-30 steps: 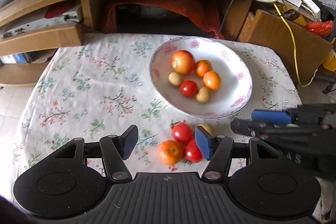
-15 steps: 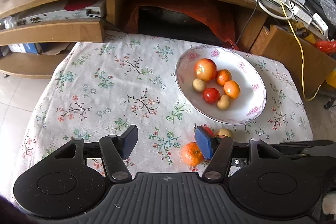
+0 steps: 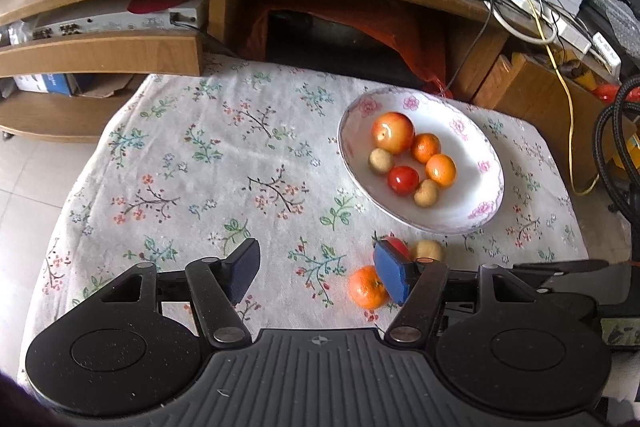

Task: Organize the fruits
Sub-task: 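Move both grippers back toward the remaining tomatoes and orange, then grasp a red tomato with right gripper while left grasps the orange, then carry the orange over the bowl with left gripper while right carries the tomato, then lower the orange into the bowl and open left gripper while right releases the tomato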

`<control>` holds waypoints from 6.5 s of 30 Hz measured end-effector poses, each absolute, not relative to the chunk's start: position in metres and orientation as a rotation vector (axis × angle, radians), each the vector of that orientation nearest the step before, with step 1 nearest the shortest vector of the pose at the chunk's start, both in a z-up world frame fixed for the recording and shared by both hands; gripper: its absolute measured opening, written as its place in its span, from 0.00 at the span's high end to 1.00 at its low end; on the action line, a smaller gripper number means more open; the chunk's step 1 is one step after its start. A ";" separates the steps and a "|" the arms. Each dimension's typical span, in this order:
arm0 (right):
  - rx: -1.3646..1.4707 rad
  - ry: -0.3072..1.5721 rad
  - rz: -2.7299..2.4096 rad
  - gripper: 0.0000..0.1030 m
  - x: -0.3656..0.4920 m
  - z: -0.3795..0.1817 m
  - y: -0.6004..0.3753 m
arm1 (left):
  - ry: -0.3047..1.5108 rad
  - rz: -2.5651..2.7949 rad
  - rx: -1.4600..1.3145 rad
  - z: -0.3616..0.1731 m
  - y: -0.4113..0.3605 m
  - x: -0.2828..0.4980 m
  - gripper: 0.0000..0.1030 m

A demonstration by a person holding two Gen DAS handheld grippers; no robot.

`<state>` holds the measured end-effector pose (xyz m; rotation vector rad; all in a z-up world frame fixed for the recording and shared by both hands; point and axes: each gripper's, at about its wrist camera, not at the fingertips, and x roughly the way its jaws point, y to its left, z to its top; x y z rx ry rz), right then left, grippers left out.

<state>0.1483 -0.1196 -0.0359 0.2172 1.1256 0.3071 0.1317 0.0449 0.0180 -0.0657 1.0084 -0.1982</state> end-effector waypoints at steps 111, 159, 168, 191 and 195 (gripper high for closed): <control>-0.005 1.092 0.307 0.70 0.122 -0.021 -0.169 | 1.048 -0.306 0.184 -0.013 -0.041 0.122 0.61; 0.049 0.974 0.247 0.70 0.153 0.015 -0.179 | 0.928 -0.266 0.202 0.023 -0.053 0.157 0.63; 0.041 0.964 0.243 0.70 0.167 0.015 -0.178 | 0.927 -0.252 0.207 0.022 -0.054 0.171 0.63; 0.031 0.966 0.246 0.70 0.202 -0.001 -0.174 | 0.949 -0.217 0.200 0.006 -0.053 0.201 0.63; 0.036 0.970 0.249 0.70 0.208 -0.006 -0.174 | 0.957 -0.209 0.197 0.001 -0.052 0.205 0.63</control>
